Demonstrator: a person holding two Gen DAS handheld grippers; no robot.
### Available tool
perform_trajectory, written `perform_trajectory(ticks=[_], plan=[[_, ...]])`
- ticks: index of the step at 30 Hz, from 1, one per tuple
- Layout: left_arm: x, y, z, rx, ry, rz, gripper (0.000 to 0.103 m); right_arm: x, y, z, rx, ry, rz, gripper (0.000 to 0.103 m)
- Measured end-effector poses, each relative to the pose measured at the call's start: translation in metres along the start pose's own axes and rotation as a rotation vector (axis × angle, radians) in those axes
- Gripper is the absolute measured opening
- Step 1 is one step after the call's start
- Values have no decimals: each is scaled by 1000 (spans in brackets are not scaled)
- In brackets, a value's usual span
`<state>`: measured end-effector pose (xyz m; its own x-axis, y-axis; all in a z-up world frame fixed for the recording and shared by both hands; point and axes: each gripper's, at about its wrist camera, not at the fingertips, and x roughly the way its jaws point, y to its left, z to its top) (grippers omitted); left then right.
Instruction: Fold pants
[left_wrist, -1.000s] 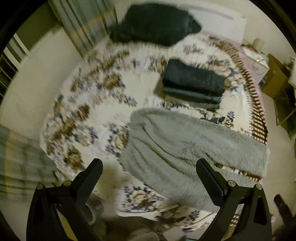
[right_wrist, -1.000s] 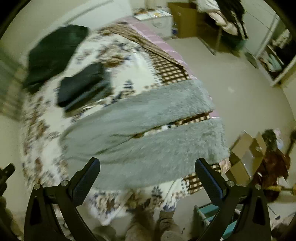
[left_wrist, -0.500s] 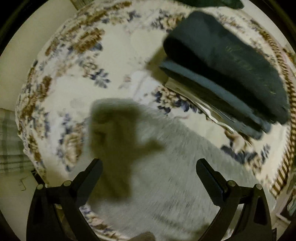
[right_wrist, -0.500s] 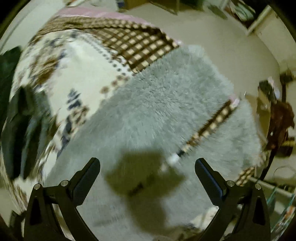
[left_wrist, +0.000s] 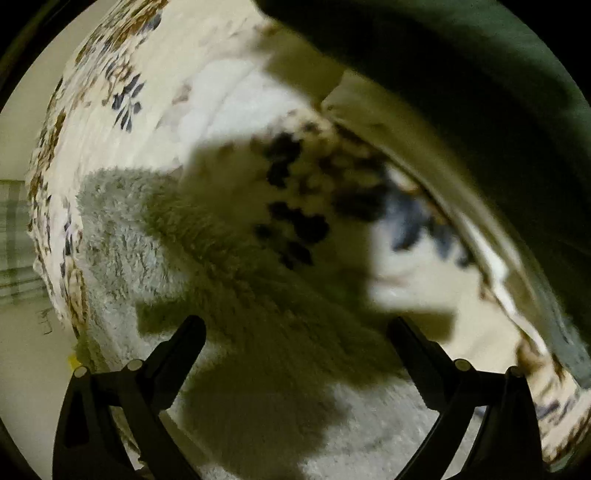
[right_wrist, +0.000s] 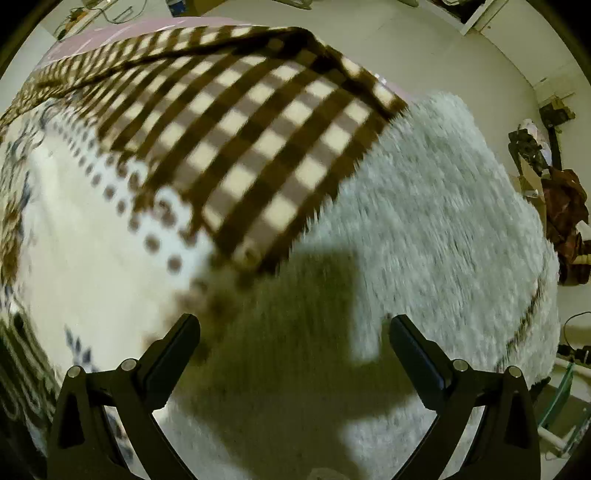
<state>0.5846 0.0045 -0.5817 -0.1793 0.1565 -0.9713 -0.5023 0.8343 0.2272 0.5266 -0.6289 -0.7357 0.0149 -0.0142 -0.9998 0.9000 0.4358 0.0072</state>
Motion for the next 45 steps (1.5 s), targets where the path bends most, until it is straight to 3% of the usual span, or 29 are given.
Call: perform_trajectory(ticks=[2, 3, 5, 7, 9, 10, 12, 14, 15, 25, 29, 36, 42, 45], plan=[[4, 2, 4, -9, 11, -9, 98, 8, 5, 8, 6, 17, -4, 103], [5, 5, 5, -19, 16, -31, 89, 12, 6, 11, 10, 29, -3, 103], [2, 8, 7, -37, 8, -69, 67, 20, 11, 17, 19, 56, -3, 99], [-6, 13, 9, -34, -16, -85, 23, 22, 12, 19, 6, 61, -12, 91], [-21, 18, 10, -45, -49, -75, 8, 18, 3, 12, -7, 57, -14, 70], [-26, 21, 10, -50, -53, -90, 6, 15, 2, 11, -16, 55, -19, 63], [-41, 28, 8, -58, -69, -138, 6, 9, -1, 10, -23, 53, -11, 30], [-55, 37, 3, -55, -89, -171, 5, 2, -8, 11, -14, 88, 24, 12], [-62, 43, 0, -60, -92, -194, 5, -1, -18, 8, -8, 89, 43, 10], [-135, 126, -49, -89, -178, -372, 4, -81, -70, 8, -66, 7, 253, 7], [-142, 154, -76, -105, -222, -433, 4, -127, -106, -34, -71, -10, 336, 7], [-140, 220, -127, -71, -214, -493, 4, -183, -218, -119, -36, -11, 414, 7], [-96, 278, -187, -33, -166, -529, 4, -172, -306, -190, -45, 19, 384, 7], [-61, 293, -206, -20, -133, -513, 4, -152, -347, -219, -36, 8, 321, 7]])
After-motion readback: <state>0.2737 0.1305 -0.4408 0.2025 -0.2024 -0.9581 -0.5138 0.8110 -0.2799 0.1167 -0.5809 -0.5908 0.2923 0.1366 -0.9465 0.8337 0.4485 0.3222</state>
